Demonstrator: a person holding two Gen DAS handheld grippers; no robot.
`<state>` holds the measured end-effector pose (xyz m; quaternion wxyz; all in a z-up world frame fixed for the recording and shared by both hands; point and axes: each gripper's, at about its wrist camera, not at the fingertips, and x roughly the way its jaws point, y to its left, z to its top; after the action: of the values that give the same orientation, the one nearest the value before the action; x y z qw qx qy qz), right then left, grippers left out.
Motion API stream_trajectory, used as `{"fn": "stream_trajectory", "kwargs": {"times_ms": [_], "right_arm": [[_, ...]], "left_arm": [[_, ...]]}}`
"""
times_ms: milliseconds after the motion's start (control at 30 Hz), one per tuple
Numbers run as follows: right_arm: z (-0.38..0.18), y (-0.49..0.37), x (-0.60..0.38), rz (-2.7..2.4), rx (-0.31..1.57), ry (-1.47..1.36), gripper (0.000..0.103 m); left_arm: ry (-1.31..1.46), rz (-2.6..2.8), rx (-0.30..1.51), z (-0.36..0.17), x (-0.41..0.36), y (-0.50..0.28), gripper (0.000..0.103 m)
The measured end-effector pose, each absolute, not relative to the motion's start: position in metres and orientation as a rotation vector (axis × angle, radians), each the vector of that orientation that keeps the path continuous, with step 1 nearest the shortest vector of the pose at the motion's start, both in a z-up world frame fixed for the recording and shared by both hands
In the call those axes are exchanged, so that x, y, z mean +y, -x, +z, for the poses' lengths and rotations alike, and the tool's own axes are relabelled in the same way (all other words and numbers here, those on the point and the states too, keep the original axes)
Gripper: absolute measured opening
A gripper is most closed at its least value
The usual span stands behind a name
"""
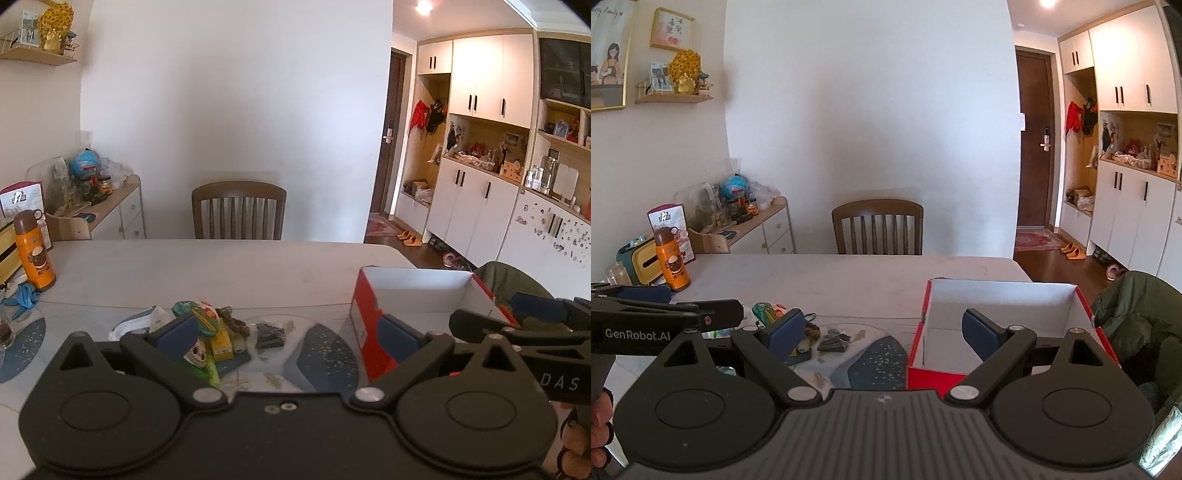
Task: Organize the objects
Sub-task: 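Move both tools toward the pile of items on the table, then grasp the silver snack bag with the left tool while the right tool grasps the red horse keychain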
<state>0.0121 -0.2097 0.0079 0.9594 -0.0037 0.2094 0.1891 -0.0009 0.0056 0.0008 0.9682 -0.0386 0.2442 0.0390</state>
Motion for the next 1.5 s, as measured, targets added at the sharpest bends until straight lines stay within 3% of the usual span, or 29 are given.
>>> {"fn": "stream_trajectory", "kwargs": {"times_ms": [533, 1200, 1367, 1500], "right_arm": [[-0.009, -0.04, -0.117, 0.487, 0.475, 0.173, 0.093], [-0.127, -0.092, -0.006, 0.724, 0.836, 0.374, 0.093], [-0.146, -0.097, 0.009, 0.734, 0.872, 0.388, 0.092], [-0.153, -0.095, 0.021, 0.748, 0.878, 0.417, 0.078]], "left_arm": [[0.159, 0.065, 0.532, -0.031, 0.096, -0.037, 0.102], [0.251, 0.121, 0.833, -0.144, 0.195, -0.108, 0.095], [0.243, 0.097, 0.891, -0.15, 0.202, -0.119, 0.091], [0.262, 0.068, 0.893, -0.158, 0.201, -0.126, 0.084]]}}
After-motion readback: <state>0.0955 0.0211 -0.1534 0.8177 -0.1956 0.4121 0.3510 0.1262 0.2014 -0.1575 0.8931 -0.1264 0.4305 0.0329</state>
